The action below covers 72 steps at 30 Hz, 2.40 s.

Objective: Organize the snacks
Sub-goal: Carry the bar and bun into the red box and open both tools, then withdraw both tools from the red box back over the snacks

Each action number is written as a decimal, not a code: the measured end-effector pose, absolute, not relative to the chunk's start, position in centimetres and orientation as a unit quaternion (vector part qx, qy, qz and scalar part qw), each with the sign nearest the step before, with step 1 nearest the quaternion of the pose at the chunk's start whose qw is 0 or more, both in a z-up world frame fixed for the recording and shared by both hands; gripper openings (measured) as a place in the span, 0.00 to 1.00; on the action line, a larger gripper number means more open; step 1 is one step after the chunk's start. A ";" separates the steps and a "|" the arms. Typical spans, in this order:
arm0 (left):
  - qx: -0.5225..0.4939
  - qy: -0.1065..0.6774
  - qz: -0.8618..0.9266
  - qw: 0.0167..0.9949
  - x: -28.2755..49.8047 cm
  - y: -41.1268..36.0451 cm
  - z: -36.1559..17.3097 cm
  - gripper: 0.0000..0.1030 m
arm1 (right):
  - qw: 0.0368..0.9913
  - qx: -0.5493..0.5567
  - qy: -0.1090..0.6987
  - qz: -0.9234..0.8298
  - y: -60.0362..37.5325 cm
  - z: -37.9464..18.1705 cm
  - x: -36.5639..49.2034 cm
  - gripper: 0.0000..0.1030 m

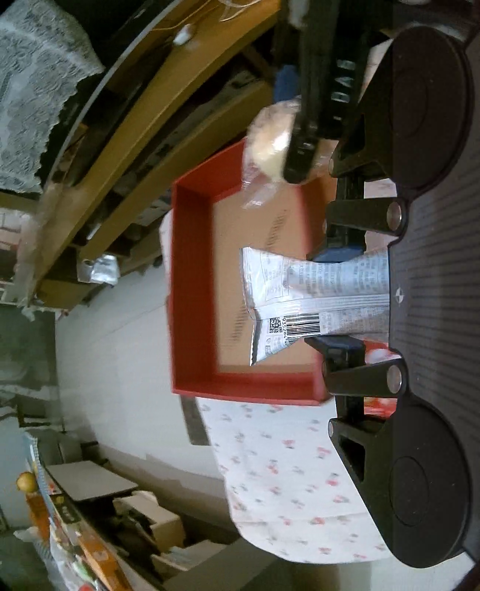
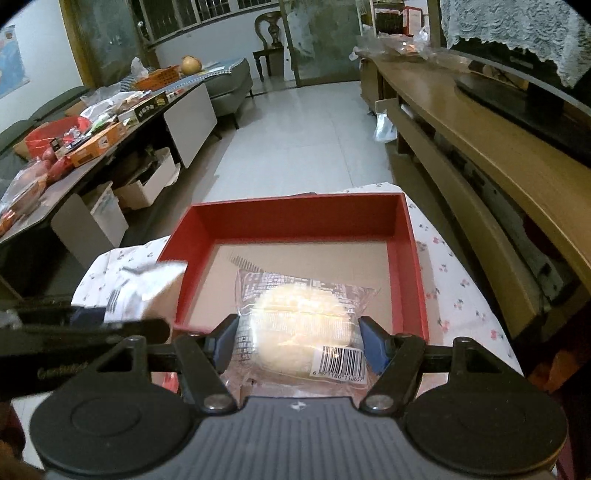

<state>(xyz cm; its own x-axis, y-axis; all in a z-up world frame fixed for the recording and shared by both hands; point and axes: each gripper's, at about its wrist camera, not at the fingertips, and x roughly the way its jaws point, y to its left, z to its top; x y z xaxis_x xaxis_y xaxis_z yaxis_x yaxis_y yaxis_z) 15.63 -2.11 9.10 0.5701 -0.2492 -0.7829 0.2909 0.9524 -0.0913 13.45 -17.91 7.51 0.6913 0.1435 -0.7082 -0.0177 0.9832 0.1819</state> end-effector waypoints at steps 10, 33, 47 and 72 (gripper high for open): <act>0.023 0.428 -0.131 0.894 21.4 -3.1 8.4 0.45 | 0.919 0.074 0.385 0.032 -18.5 6.7 19.8 0.82; 0.028 0.463 -0.094 0.881 26.1 -3.7 4.0 0.51 | 0.906 0.035 0.419 0.040 -17.7 1.2 25.4 0.83; 0.004 0.447 -0.102 0.889 24.7 -2.6 6.4 0.67 | 0.916 0.044 0.397 0.034 -17.7 4.2 23.7 0.83; -0.009 0.453 -0.113 0.884 16.1 2.3 7.9 0.74 | 0.913 0.038 0.398 0.078 -13.8 6.0 14.2 0.83</act>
<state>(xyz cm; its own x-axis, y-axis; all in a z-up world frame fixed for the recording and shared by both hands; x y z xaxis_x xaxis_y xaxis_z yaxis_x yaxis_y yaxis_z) 16.12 2.29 7.89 0.5646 -0.2089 -0.7985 0.1922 0.9741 -0.1190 14.17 -13.82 6.04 0.6705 0.1735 -0.7213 -0.1123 0.9848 0.1326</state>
